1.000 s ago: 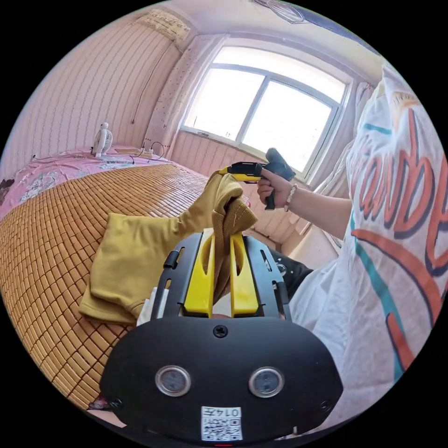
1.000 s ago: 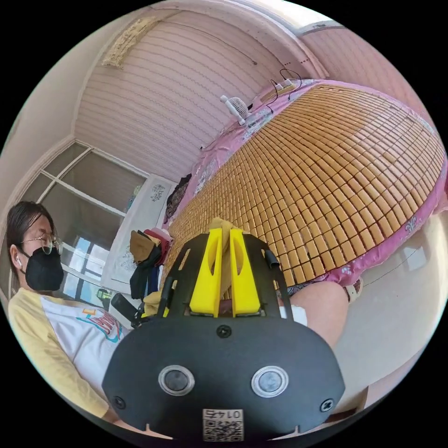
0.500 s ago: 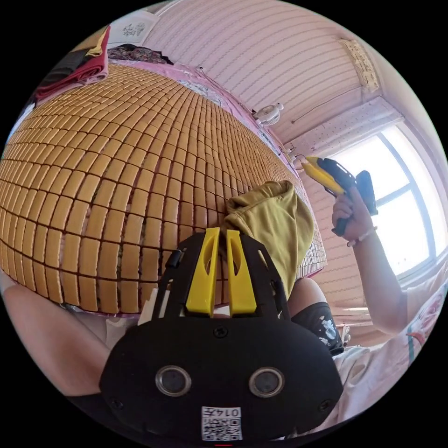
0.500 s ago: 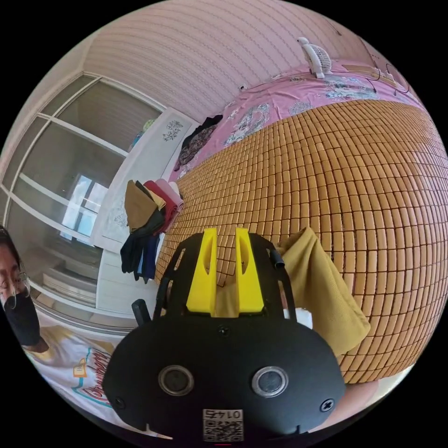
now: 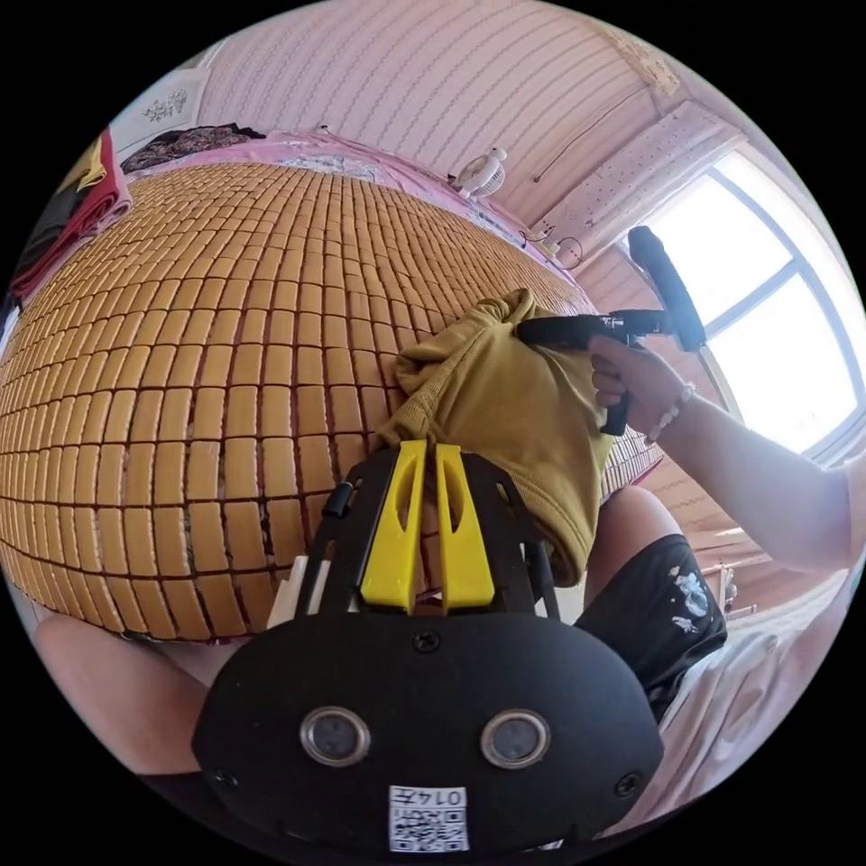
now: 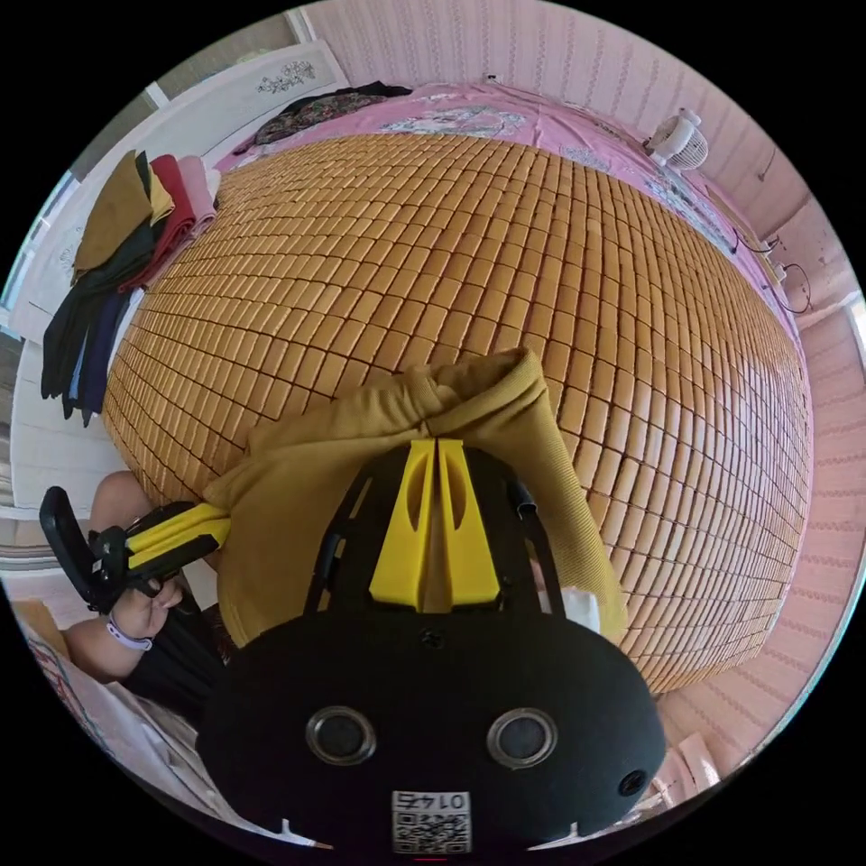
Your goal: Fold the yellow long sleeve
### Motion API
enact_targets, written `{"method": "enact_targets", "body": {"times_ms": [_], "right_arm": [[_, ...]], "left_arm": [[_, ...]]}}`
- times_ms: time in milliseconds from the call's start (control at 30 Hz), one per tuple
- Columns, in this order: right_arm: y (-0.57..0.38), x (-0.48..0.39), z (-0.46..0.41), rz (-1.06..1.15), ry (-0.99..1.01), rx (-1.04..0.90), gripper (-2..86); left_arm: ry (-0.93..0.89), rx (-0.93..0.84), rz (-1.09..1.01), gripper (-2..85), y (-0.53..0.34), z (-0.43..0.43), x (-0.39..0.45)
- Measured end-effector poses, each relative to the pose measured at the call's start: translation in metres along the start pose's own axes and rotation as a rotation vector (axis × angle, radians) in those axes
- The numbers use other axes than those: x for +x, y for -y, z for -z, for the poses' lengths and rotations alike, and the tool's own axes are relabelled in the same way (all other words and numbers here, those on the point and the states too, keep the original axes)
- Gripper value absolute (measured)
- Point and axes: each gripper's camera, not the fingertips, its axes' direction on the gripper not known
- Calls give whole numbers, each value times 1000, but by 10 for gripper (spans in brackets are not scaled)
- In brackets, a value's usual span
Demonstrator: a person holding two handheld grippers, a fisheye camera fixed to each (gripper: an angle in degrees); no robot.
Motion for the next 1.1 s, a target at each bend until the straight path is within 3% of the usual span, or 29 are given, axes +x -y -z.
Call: {"method": "enact_targets", "body": {"times_ms": [200, 300, 433, 600, 733, 833, 1100], "right_arm": [[-11, -17, 34, 43, -92, 46, -6], [-40, 6, 79, 17, -81, 190, 2], [-82, 68, 113, -72, 12, 250, 86], [-101, 119, 100, -191, 176, 181, 101], [-100, 136, 80, -277, 175, 153, 82], [-107, 155, 75, -335, 208, 192, 75], [-147, 205, 117, -292, 438, 294, 126]], "left_arm": [[-49, 16, 53, 21, 3, -5, -4], [-122, 11, 147, 69, -1, -1, -11], [-238, 5, 220, 87, -13, -4, -3], [-139, -19, 22, 78, -4, -23, 54], [88, -109, -124, 44, 6, -80, 84], [-15, -64, -42, 39, 3, -96, 72], [-43, -127, 63, 89, -3, -103, 85]]}}
